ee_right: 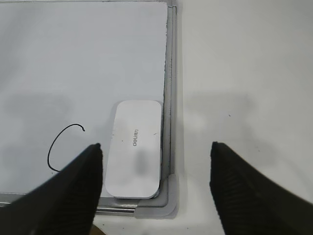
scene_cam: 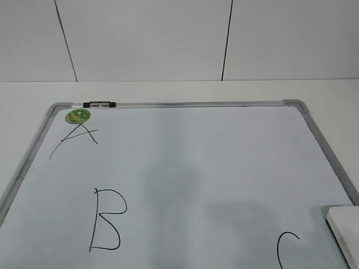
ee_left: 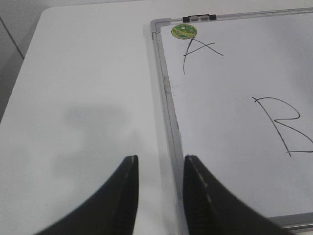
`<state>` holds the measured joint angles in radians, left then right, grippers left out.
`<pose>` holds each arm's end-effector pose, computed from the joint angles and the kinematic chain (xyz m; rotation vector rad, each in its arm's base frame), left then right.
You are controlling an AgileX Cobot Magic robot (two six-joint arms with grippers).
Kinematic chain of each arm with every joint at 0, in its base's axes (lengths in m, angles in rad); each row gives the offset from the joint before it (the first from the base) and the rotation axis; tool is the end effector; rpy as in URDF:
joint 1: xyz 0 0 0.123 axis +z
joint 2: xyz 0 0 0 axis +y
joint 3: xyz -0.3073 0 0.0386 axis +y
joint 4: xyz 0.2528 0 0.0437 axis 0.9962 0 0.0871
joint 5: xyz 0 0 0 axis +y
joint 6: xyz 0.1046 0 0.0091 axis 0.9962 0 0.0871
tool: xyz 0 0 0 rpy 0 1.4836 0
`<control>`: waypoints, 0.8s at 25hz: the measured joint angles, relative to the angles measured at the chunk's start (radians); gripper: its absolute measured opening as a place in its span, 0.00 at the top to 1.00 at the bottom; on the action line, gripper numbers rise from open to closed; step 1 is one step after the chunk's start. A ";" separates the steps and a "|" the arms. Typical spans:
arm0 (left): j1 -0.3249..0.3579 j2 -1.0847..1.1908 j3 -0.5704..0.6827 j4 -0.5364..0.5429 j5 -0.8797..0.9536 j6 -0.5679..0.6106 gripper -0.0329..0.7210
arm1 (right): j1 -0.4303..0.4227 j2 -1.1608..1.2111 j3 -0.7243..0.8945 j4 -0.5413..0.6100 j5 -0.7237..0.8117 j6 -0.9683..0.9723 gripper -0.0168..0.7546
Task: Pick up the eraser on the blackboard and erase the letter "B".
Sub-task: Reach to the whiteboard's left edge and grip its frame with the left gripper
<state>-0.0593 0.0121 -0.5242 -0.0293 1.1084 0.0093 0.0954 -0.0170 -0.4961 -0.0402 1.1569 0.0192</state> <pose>-0.0164 -0.0018 0.2761 0.0738 2.0789 -0.0658 -0.0196 -0.0058 0.2631 -0.0765 2.1254 0.0190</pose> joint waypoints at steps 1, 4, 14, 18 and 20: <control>0.000 0.000 0.000 0.000 0.000 0.000 0.64 | 0.000 0.000 0.000 0.000 0.000 0.000 0.29; 0.000 0.000 0.000 0.000 0.000 0.000 0.64 | 0.000 0.000 0.000 0.000 0.000 0.000 0.29; 0.000 0.000 0.000 0.000 0.000 0.000 0.64 | 0.000 0.000 0.000 0.000 0.000 0.000 0.29; 0.000 0.000 0.000 0.000 0.000 0.000 0.64 | 0.000 0.000 0.000 0.000 0.000 0.000 0.29; 0.000 0.000 0.000 0.000 0.000 0.000 0.64 | 0.000 0.000 0.000 0.000 -0.001 0.000 0.29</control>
<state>-0.0593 0.0121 -0.5242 -0.0293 1.1084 0.0093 0.0954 -0.0170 -0.4961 -0.0402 1.1562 0.0192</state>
